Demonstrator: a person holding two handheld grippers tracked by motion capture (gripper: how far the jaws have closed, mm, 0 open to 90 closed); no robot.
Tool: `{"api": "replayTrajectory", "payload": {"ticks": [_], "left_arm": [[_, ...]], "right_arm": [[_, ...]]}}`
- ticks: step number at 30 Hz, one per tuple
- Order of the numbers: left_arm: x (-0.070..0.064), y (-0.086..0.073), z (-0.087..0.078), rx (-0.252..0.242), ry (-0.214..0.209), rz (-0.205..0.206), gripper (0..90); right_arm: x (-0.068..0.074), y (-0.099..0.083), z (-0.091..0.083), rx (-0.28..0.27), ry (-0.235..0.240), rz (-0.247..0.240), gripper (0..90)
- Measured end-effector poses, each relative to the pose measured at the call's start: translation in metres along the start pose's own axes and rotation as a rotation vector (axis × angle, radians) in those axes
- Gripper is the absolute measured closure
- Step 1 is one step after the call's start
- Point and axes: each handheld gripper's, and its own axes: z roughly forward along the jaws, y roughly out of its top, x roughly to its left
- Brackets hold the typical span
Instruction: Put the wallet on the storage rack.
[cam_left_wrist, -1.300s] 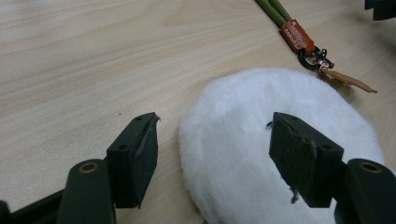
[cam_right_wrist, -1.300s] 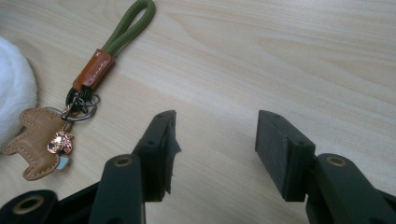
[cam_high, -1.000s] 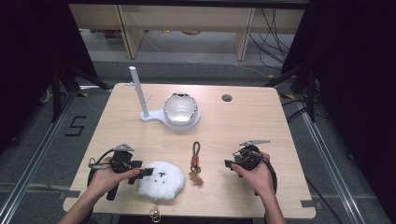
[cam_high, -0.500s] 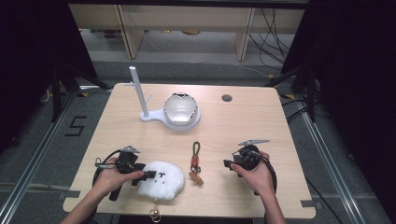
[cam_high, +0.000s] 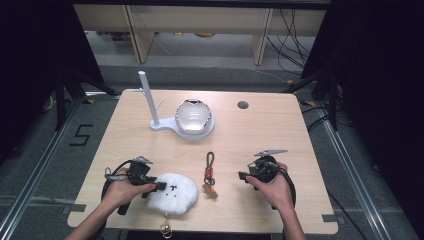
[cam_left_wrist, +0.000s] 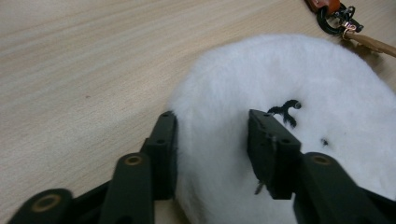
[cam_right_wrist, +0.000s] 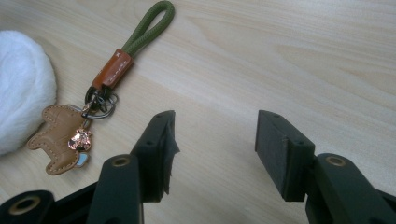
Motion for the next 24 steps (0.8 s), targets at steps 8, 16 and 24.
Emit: {"api": "replayTrajectory", "payload": {"ticks": [8, 16, 24], "left_arm": [[-0.004, -0.006, -0.003, -0.061, -0.011, 0.044, 77.5], [-0.015, -0.007, -0.015, -0.183, -0.042, 0.085, 79.3], [-0.031, 0.005, -0.038, -0.334, -0.069, 0.143, 80.0]], "right_arm": [[0.001, 0.0, 0.001, 0.005, 0.001, -0.005, 49.0], [0.009, 0.002, 0.004, 0.009, 0.028, -0.02, 50.9], [0.02, 0.005, 0.005, 0.009, 0.089, 0.009, 52.1]]}}
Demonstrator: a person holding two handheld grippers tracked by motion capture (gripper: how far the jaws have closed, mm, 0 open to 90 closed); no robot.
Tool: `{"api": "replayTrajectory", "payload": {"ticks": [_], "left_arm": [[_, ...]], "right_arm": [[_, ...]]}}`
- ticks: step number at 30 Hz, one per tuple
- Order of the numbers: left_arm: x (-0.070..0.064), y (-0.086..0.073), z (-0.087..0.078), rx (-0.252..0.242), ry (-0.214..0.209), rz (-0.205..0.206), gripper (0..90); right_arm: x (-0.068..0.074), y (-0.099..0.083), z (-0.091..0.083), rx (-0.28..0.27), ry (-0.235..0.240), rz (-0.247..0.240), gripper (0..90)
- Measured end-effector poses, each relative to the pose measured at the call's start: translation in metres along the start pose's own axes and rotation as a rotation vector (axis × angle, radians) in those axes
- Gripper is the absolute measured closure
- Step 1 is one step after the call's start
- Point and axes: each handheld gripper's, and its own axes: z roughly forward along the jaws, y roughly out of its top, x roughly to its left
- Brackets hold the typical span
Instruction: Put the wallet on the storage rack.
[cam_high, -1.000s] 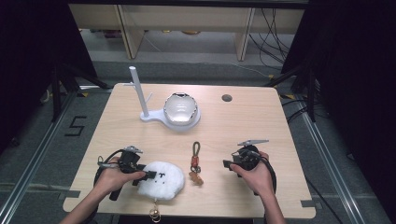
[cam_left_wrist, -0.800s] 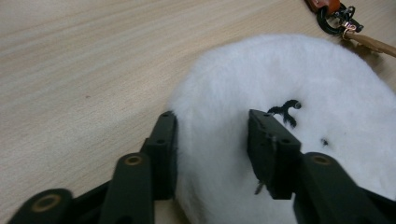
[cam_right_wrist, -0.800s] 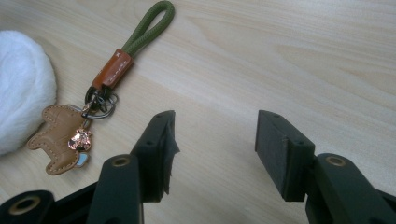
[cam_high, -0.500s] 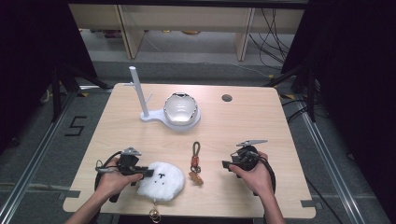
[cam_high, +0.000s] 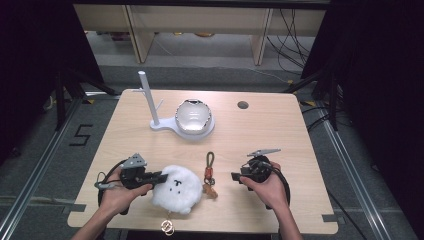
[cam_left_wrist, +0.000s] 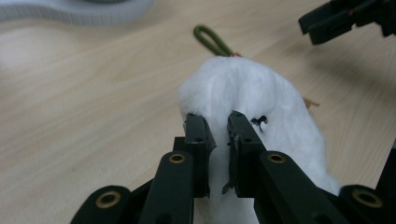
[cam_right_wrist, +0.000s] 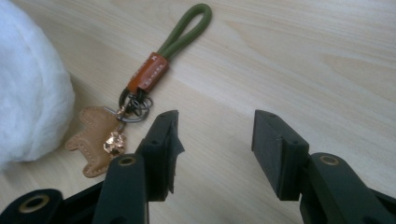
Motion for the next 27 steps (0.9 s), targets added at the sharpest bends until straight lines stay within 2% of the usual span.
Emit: {"api": "replayTrajectory", "payload": {"ticks": [1, 3, 4, 6, 7, 9, 10, 11, 12, 14, 15, 16, 18, 20, 21, 22, 23, 27], "left_arm": [[-0.001, 0.003, -0.002, -0.013, -0.003, 0.006, 80.1], [-0.003, 0.01, -0.004, -0.039, -0.006, 0.021, 80.1], [-0.004, 0.013, -0.005, -0.055, -0.01, 0.025, 80.1], [-0.006, 0.019, -0.006, -0.077, -0.008, 0.037, 80.1], [-0.007, 0.025, -0.006, -0.107, -0.007, 0.043, 80.1], [-0.007, 0.028, -0.006, -0.121, -0.011, 0.043, 80.1], [-0.007, 0.031, -0.006, -0.135, -0.005, 0.046, 80.1], [-0.007, 0.035, -0.007, -0.153, -0.002, 0.048, 80.1], [-0.007, 0.037, -0.007, -0.161, 0.0, 0.049, 80.0], [-0.006, 0.043, -0.008, -0.182, 0.011, 0.052, 80.0], [-0.005, 0.047, -0.008, -0.191, 0.016, 0.059, 80.0], [-0.005, 0.049, -0.008, -0.196, 0.021, 0.06, 80.0], [-0.002, 0.055, -0.008, -0.214, 0.019, 0.063, 80.0], [0.0, 0.059, -0.009, -0.217, 0.038, 0.064, 80.0], [0.001, 0.061, -0.008, -0.222, 0.039, 0.063, 80.0], [0.002, 0.062, -0.008, -0.225, 0.045, 0.064, 80.0], [0.002, 0.064, -0.007, -0.227, 0.047, 0.066, 80.0], [0.003, 0.068, -0.002, -0.227, 0.052, 0.072, 80.0]], "right_arm": [[-0.003, 0.001, 0.0, -0.003, -0.02, -0.037, 52.1], [-0.002, 0.002, 0.001, -0.01, -0.014, -0.034, 52.3], [-0.001, 0.002, 0.002, -0.037, -0.005, -0.033, 52.3], [0.0, 0.004, 0.002, -0.046, 0.003, -0.035, 52.5], [0.0, 0.007, 0.001, -0.053, 0.034, -0.067, 52.9], [0.002, 0.008, 0.0, -0.057, 0.038, -0.055, 53.1], [0.004, 0.01, 0.0, -0.075, 0.042, -0.065, 53.2], [0.008, 0.011, -0.003, -0.08, 0.069, -0.032, 53.3], [0.007, 0.014, -0.004, -0.101, 0.076, -0.059, 53.3], [0.011, 0.019, -0.007, -0.122, 0.09, -0.071, 53.3], [0.016, 0.021, -0.009, -0.122, 0.098, -0.039, 53.3], [0.018, 0.024, -0.01, -0.137, 0.122, -0.046, 53.2], [0.021, 0.029, -0.012, -0.152, 0.121, -0.065, 53.1], [0.024, 0.035, -0.014, -0.179, 0.13, -0.093, 53.0], [0.029, 0.04, -0.015, -0.195, 0.156, -0.083, 52.3], [0.029, 0.04, -0.015, -0.195, 0.156, -0.083, 52.3], [0.034, 0.047, -0.017, -0.219, 0.187, -0.093, 51.2], [0.04, 0.054, -0.018, -0.247, 0.207, -0.11, 49.7]]}}
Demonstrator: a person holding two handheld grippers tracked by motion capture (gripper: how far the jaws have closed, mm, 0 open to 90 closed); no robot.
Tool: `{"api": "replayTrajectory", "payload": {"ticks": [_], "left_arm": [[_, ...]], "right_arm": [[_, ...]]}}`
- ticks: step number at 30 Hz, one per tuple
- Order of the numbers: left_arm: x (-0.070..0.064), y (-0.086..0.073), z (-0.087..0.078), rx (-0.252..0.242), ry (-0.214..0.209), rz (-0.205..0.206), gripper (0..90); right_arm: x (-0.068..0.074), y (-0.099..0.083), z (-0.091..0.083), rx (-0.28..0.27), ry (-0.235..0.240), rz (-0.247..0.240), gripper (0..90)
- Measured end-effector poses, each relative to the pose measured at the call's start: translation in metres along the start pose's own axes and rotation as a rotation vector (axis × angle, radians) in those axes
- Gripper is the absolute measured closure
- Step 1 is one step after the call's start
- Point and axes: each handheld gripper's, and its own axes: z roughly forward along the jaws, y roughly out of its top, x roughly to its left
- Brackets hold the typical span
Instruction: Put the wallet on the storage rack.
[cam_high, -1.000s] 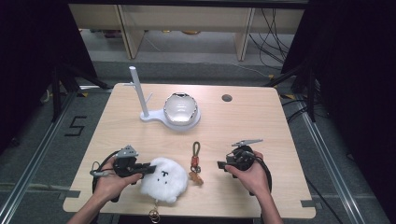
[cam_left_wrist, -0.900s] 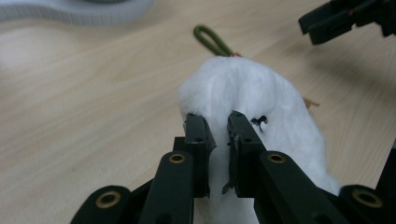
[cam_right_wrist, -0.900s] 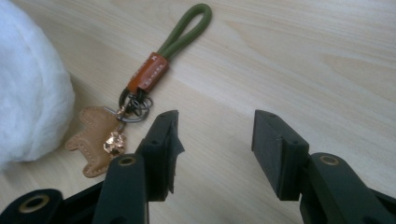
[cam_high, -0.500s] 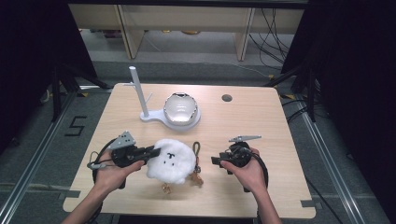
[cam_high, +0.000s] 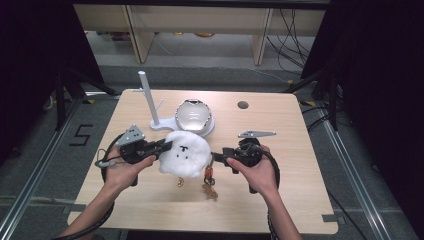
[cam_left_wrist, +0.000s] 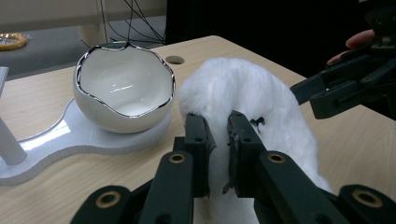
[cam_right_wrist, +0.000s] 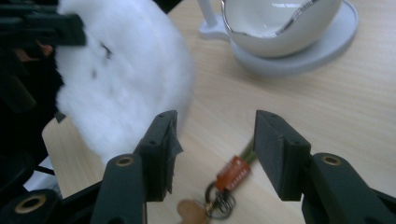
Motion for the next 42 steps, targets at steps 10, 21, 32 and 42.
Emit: {"api": "replayTrajectory", "payload": {"ticks": [10, 21, 32, 42], "left_arm": [[-0.002, 0.003, 0.007, -0.013, 0.001, 0.007, 79.8], [-0.006, 0.009, 0.008, -0.045, 0.004, 0.024, 79.7], [-0.001, 0.011, 0.008, -0.122, 0.016, 0.028, 74.6], [0.011, -0.001, -0.011, -0.152, 0.073, 0.016, 49.2]], "right_arm": [[0.012, 0.02, 0.017, -0.009, 0.043, 0.002, 46.4], [0.009, 0.023, 0.03, 0.007, 0.077, -0.015, 55.3], [0.012, 0.03, 0.021, -0.074, 0.064, -0.054, 78.4], [0.012, 0.046, 0.019, -0.187, -0.032, -0.192, 80.1]]}}
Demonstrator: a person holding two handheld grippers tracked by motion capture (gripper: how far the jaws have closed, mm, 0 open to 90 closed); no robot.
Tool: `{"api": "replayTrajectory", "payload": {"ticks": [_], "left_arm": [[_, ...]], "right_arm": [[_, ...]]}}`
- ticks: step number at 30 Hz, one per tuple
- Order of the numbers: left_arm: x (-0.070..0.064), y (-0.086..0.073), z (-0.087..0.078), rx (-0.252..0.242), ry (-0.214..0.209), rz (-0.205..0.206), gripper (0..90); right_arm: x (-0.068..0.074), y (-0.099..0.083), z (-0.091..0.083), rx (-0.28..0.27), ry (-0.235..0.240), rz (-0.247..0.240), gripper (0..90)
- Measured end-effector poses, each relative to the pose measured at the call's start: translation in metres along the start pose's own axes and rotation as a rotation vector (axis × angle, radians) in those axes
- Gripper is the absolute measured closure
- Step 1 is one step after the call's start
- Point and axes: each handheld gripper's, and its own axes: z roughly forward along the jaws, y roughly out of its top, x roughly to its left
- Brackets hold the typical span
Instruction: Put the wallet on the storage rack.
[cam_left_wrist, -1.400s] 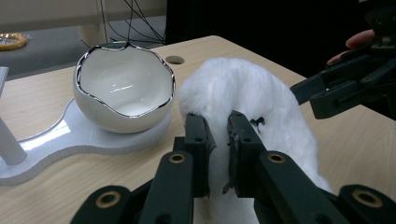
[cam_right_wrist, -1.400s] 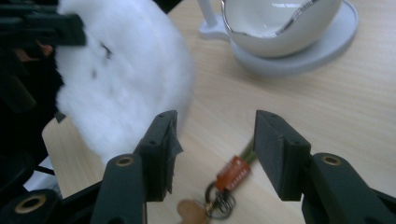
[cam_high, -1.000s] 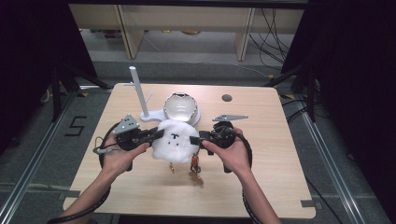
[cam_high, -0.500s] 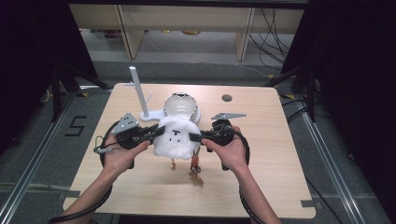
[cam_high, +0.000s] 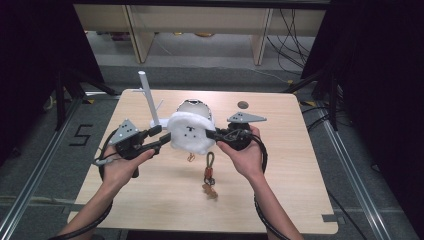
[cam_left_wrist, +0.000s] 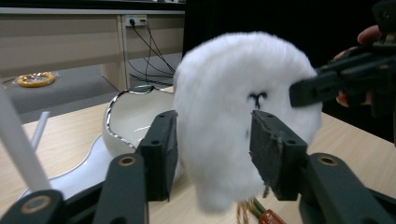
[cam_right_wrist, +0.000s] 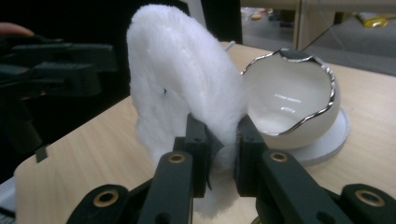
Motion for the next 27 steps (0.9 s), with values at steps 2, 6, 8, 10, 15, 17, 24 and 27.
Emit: {"api": "replayTrajectory", "payload": {"ticks": [2, 6, 8, 10, 15, 17, 24, 27], "left_arm": [[0.002, -0.007, -0.007, 0.002, 0.008, -0.005, 47.1], [0.006, -0.027, -0.021, 0.009, 0.029, -0.027, 42.5], [0.01, -0.038, -0.027, 0.034, 0.049, -0.025, 39.6], [0.014, -0.045, -0.031, 0.051, 0.072, -0.05, 38.4], [0.024, -0.065, -0.037, 0.075, 0.145, -0.071, 34.5], [0.026, -0.073, -0.038, 0.072, 0.156, -0.082, 33.7], [0.031, -0.092, -0.038, 0.086, 0.187, -0.125, 33.6], [0.03, -0.095, -0.037, 0.091, 0.184, -0.121, 33.7]], "right_arm": [[-0.003, 0.007, 0.001, -0.011, -0.01, 0.008, 80.1], [-0.009, 0.017, 0.003, -0.019, -0.032, -0.012, 80.1], [-0.012, 0.022, 0.005, -0.029, -0.034, -0.006, 80.1], [-0.013, 0.024, 0.006, -0.03, -0.034, -0.011, 80.1], [-0.018, 0.034, 0.01, -0.026, -0.057, -0.013, 80.0], [-0.021, 0.038, 0.011, -0.027, -0.051, -0.018, 80.0], [-0.028, 0.047, 0.018, -0.036, -0.069, -0.012, 79.9], [-0.032, 0.05, 0.021, -0.048, -0.073, -0.032, 79.9]]}}
